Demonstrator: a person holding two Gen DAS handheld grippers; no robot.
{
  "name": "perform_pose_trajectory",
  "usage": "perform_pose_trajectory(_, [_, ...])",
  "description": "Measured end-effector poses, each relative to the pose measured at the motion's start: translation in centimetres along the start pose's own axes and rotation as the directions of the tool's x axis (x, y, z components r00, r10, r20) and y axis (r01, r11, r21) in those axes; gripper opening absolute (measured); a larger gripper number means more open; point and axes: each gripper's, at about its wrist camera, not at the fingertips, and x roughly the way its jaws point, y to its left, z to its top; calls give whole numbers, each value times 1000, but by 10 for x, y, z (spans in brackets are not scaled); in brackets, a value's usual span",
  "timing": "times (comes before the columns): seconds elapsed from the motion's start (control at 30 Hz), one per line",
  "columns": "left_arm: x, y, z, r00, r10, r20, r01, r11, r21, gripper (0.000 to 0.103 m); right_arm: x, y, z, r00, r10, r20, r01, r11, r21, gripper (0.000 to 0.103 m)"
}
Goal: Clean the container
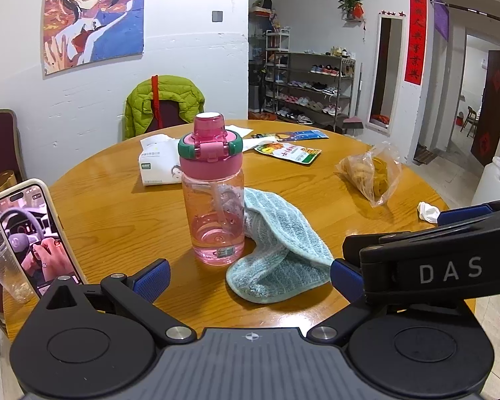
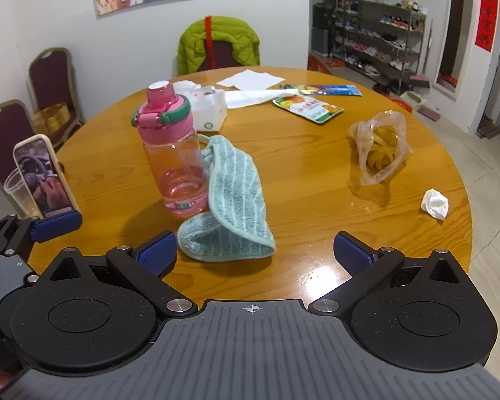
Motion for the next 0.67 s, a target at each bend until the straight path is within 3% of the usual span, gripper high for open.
perform_pose_trajectory(0.67, [1,1,-1,1000,-12,8,12,1000,-7,102,-1,5,1,1000,-23,7,23,1000,-16,103])
